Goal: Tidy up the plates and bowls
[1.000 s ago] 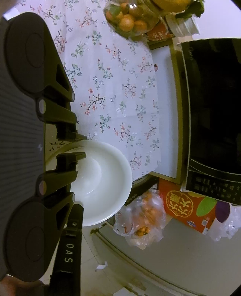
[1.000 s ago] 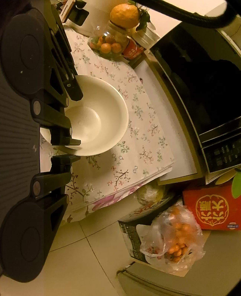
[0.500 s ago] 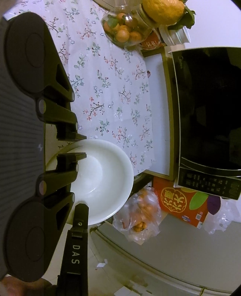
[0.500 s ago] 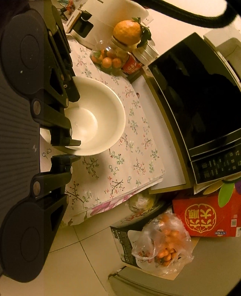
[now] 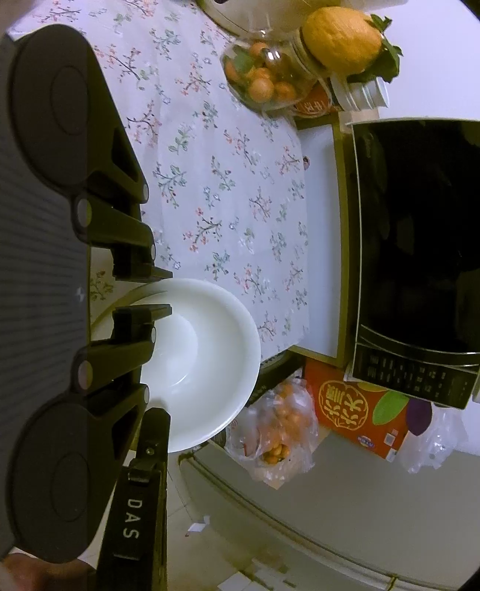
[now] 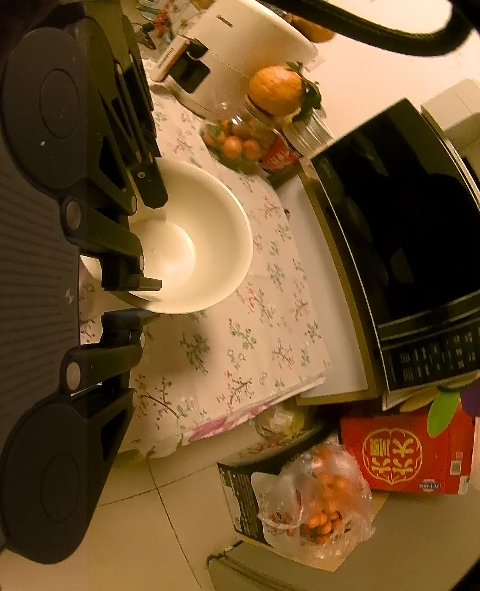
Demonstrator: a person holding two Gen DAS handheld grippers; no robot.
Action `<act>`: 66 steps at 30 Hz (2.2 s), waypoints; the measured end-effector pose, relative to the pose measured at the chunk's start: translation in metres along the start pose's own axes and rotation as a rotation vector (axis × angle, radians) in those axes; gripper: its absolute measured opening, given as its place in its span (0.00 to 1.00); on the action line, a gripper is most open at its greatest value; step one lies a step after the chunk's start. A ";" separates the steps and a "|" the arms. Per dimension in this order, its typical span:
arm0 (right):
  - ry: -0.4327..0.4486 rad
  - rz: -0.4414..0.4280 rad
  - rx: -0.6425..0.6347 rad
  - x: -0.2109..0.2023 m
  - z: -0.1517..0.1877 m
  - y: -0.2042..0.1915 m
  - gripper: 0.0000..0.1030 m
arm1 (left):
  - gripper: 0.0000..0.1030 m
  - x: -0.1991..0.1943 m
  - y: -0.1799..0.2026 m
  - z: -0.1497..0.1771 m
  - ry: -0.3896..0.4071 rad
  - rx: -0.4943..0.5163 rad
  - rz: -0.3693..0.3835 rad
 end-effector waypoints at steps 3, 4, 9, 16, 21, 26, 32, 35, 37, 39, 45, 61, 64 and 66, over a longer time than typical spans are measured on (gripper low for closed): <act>-0.007 -0.018 -0.012 -0.005 0.002 -0.004 0.10 | 0.10 -0.004 -0.001 0.006 -0.009 -0.006 0.005; -0.011 -0.022 -0.015 -0.006 0.003 -0.005 0.10 | 0.10 -0.006 -0.001 0.009 -0.013 -0.004 0.008; -0.037 -0.035 -0.031 -0.010 0.014 -0.008 0.10 | 0.11 -0.010 -0.003 0.024 -0.050 0.000 0.021; -0.074 -0.046 -0.049 -0.010 0.027 -0.013 0.10 | 0.12 -0.016 -0.007 0.037 -0.084 -0.006 0.029; -0.099 -0.046 -0.057 -0.009 0.036 -0.015 0.10 | 0.12 -0.019 -0.007 0.044 -0.099 -0.001 0.032; -0.120 -0.045 -0.064 -0.008 0.043 -0.017 0.10 | 0.12 -0.023 -0.009 0.047 -0.101 0.004 0.030; -0.152 -0.053 -0.074 -0.007 0.054 -0.019 0.11 | 0.12 -0.024 -0.011 0.060 -0.128 0.019 0.027; -0.168 -0.056 -0.074 -0.007 0.060 -0.019 0.11 | 0.13 -0.025 -0.012 0.067 -0.143 0.028 0.030; -0.175 -0.058 -0.077 -0.008 0.063 -0.020 0.11 | 0.13 -0.025 -0.012 0.070 -0.150 0.032 0.027; -0.185 -0.061 -0.078 -0.008 0.067 -0.020 0.11 | 0.13 -0.024 -0.013 0.073 -0.161 0.033 0.026; -0.204 -0.059 -0.081 -0.007 0.072 -0.019 0.11 | 0.13 -0.021 -0.013 0.077 -0.176 0.045 0.025; -0.277 -0.050 -0.084 0.001 0.091 -0.014 0.11 | 0.15 -0.010 -0.016 0.099 -0.244 0.083 0.006; -0.286 -0.050 -0.088 0.002 0.093 -0.013 0.12 | 0.15 -0.008 -0.016 0.102 -0.252 0.086 0.003; -0.290 -0.045 -0.096 0.003 0.095 -0.013 0.12 | 0.15 -0.007 -0.015 0.103 -0.259 0.089 0.003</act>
Point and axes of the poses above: each gripper's, at about its wrist camera, not at the fingertips, and x roughly the way its jaws point, y to its right, z to its underside, the point moved 10 cm from there along x, roughly the way its jaws point, and after that the axes turned 10 degrees about y, right-handed, at the moved point
